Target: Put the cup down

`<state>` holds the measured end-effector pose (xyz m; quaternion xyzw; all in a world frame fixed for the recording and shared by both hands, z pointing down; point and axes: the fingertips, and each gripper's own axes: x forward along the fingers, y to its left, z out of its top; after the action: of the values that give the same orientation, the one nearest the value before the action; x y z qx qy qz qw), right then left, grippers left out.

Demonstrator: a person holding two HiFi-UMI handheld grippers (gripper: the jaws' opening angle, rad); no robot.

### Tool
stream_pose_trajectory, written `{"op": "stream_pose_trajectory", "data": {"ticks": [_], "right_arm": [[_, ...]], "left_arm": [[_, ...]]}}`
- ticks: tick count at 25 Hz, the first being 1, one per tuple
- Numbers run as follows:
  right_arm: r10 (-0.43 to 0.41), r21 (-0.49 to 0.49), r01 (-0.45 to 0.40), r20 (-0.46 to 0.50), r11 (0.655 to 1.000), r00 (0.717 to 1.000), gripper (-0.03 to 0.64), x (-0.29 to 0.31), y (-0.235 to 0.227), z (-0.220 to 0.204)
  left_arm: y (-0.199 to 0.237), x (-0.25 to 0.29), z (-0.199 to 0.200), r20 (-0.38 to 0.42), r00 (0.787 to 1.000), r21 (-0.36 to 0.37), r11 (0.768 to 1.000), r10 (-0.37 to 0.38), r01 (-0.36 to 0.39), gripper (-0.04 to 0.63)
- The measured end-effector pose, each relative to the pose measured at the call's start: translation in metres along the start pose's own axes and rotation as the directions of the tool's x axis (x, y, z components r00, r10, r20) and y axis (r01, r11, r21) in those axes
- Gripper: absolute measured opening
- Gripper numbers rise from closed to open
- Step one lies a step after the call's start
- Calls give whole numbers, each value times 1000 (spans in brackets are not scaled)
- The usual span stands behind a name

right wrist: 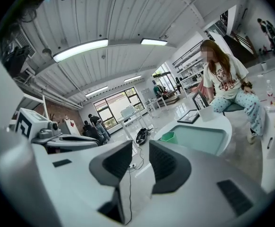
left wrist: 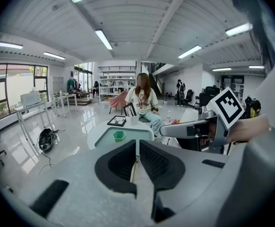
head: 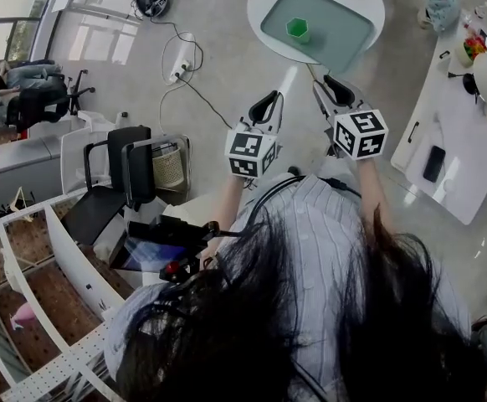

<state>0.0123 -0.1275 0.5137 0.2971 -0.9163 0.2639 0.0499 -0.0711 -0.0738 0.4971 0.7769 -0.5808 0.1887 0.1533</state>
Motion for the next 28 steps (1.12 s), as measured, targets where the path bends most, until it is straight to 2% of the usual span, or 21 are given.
{"op": "stream_pose_trajectory", "data": {"ticks": [10, 15, 28], "right_arm": [[-22, -27, 21, -25, 999, 999, 110, -12, 69, -29], [-56, -48, 54, -36, 997, 998, 101, -19, 87, -37], [-115, -63, 114, -2, 991, 993, 74, -32, 120, -35]], "left_arm": [[19, -54, -25, 50, 999, -48, 999, -17, 20, 26], [23, -66, -31, 69, 997, -67, 996, -47, 52, 26], [15, -79, -33, 98, 983, -38, 986, -158, 163, 26]]}}
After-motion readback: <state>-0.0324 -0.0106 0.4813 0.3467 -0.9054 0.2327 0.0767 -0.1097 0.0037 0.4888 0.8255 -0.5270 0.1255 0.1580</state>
